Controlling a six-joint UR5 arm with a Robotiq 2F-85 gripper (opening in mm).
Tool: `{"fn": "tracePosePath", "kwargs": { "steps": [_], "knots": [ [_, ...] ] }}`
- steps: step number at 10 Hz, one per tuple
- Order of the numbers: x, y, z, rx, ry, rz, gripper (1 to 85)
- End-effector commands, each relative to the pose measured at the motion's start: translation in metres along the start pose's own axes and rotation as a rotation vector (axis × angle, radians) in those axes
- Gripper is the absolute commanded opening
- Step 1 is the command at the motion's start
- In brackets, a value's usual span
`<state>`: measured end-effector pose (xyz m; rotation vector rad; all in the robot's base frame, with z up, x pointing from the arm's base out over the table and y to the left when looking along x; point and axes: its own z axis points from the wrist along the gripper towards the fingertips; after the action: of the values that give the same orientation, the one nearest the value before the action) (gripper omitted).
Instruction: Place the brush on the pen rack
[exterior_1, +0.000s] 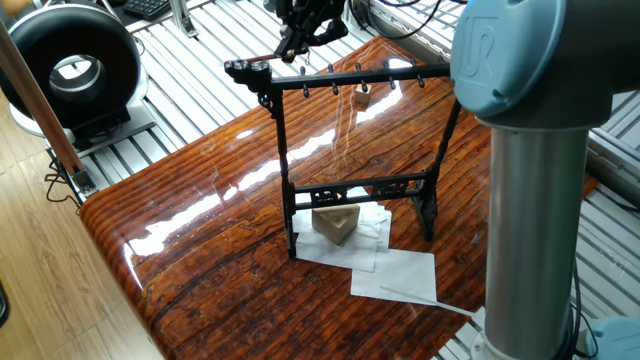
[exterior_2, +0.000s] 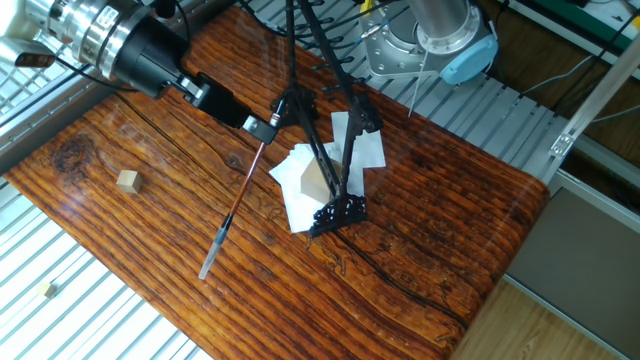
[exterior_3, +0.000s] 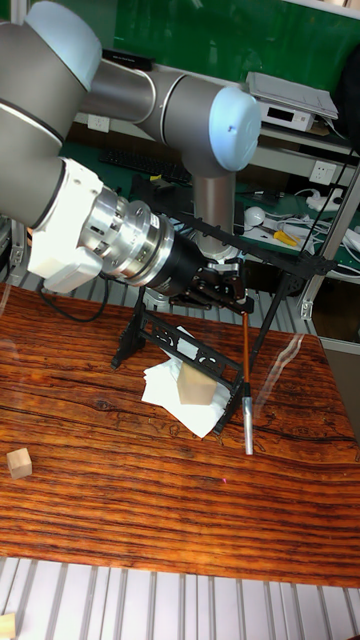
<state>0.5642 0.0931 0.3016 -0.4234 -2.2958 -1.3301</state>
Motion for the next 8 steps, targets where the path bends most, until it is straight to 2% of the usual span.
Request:
{"fn": "tracePosePath", "kwargs": {
  "steps": [1,3,6,8],
  "knots": [
    [0.0,0.007,0.0,-0.025,-0.005,0.003,1.0],
    [-0.001,0.006,0.001,-0.02,-0.012,-0.001,1.0],
    [-0.007,0.006,0.013,-0.01,-0.047,0.004,1.0],
    [-0.006,0.006,0.013,-0.007,-0.047,0.003,1.0]
  ]
}}
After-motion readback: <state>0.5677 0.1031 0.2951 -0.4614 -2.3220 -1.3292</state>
